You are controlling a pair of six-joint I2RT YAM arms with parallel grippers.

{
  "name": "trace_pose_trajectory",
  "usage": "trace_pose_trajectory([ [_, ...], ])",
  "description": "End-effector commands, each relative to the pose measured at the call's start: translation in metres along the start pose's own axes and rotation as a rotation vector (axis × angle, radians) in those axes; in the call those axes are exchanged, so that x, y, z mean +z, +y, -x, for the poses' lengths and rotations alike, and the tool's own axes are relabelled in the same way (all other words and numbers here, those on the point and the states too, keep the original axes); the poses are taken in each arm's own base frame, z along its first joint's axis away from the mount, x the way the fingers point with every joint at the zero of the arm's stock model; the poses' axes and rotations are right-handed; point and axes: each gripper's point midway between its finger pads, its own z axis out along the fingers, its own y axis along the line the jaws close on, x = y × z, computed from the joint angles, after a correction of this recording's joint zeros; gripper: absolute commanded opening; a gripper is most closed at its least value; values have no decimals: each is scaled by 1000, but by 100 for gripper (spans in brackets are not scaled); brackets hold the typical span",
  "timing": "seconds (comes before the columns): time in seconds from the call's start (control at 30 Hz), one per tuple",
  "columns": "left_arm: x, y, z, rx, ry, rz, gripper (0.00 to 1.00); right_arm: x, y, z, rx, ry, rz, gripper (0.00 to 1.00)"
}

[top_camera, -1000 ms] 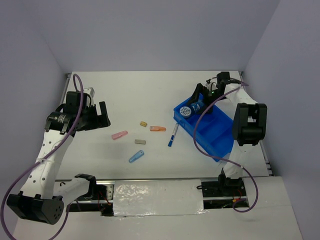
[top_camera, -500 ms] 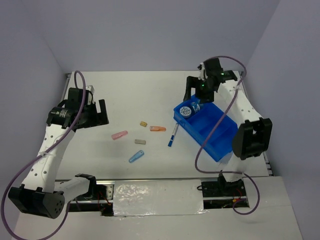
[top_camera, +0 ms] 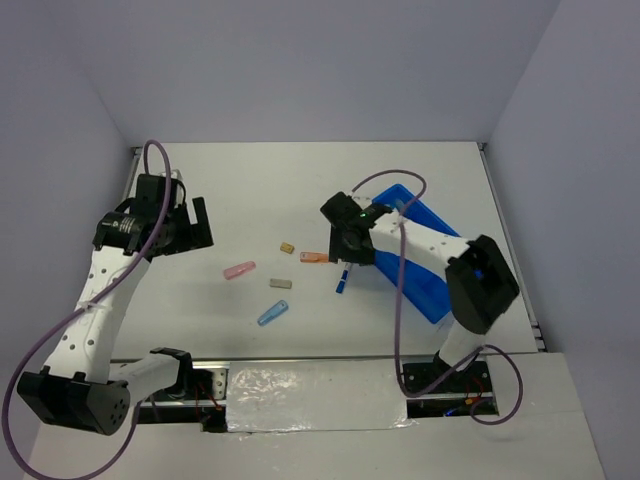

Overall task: Sort the stationery into containers
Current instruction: Pick up the pen from the center of the board, then place the pen in the storage box.

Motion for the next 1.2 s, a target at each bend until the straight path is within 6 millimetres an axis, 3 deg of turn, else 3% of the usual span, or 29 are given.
trace_pose_trajectory([
  [0.0,1,-3,-1,14,-17,-30,99,23,7,14,70,-53,-46,67],
  [0.2,8,-6,-12,31,14,-60,99,59,7,1,82,-1,-84,60],
  [0.43,8,-8,-19,38,24,-73,99,90,2,-38,101,97,-54,45],
  [0.5,8,-8,-18,42,25,-72,99,90,2,-43,116,107,-43,30],
  [0.53,7,-9,-19,46,28,-71,99,83,3,-42,115,96,-26,23],
  [0.57,7,-9,-18,47,24,-70,99,76,8,-41,109,80,-8,0],
  [0.7,3,-10,-14,49,12,-75,99,20,27,-16,113,-27,123,0],
  [0.73,2,-10,-13,47,8,-75,99,-10,34,0,126,-81,203,0],
  [0.8,1,-11,-11,46,4,-78,99,-47,36,18,132,-140,263,0],
  [0.83,1,-12,-11,45,4,-79,99,-77,35,32,149,-197,315,0],
  [0.87,1,-12,-10,43,5,-81,99,-91,32,38,150,-221,335,0],
  [0.9,0,-13,-9,43,3,-83,99,-109,19,51,186,-257,345,0],
  [0.97,-2,-15,-6,38,-1,-91,99,-112,-8,59,249,-263,297,0],
  [1.0,-3,-17,-4,35,-2,-98,99,-105,-37,68,312,-279,246,0],
  [1.17,-9,-20,5,25,-18,-107,99,-70,-118,87,428,-323,85,0],
])
